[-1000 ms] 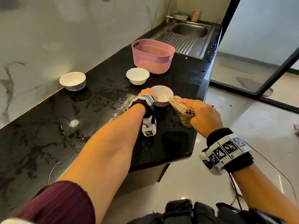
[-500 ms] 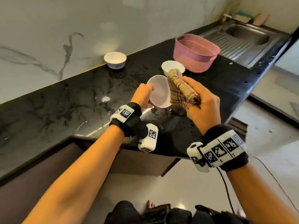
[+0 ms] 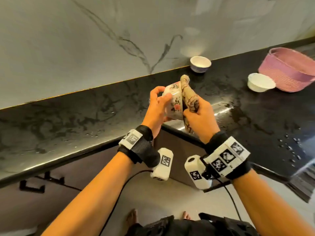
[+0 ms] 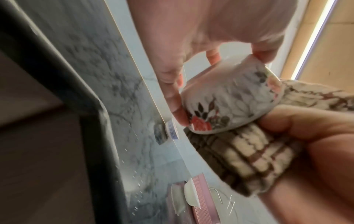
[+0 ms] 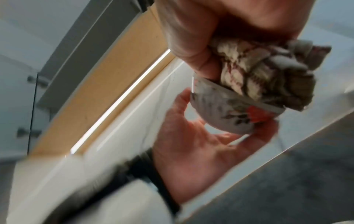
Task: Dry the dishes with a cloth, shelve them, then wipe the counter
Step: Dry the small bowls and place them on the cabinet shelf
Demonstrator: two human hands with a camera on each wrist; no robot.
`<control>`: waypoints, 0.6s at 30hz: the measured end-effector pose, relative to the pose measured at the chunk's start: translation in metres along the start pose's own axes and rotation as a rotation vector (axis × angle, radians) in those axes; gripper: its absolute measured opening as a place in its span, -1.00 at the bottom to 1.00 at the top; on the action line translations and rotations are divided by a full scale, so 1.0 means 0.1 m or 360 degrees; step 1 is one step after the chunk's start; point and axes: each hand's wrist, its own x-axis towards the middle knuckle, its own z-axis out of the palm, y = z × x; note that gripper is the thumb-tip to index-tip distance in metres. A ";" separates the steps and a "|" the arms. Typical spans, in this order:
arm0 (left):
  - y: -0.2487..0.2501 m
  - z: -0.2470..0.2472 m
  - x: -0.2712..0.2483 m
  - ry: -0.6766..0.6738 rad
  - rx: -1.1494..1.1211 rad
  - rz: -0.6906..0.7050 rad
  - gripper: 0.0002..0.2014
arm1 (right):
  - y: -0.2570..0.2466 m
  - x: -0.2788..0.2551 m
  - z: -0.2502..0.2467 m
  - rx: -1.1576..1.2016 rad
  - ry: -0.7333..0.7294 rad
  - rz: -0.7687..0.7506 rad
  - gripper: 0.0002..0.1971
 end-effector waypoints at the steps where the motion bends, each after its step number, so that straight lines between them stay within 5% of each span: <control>1: 0.04 -0.17 -0.04 0.0004 -0.0012 -0.0004 -0.66 | -0.08 -0.01 0.16 0.0142 -0.0055 0.0079 -0.49; 5: 0.11 -0.64 -0.22 -0.0025 0.0162 0.0254 -0.47 | -0.30 -0.09 0.64 0.0586 -0.0147 0.0315 -0.54; 12: 0.31 -1.15 -0.43 -0.0101 0.0250 0.0629 -0.61 | -0.63 -0.15 1.10 0.0743 -0.0480 0.0277 -0.42; 15: 0.49 -1.25 -0.42 -0.0017 0.0222 0.0592 -0.62 | -0.59 -0.20 1.20 0.0753 -0.0517 0.0132 -0.38; 18: 0.63 -1.29 -0.45 0.0111 0.0126 0.0448 -0.62 | -0.49 -0.24 1.26 0.0627 -0.0617 -0.0105 -0.57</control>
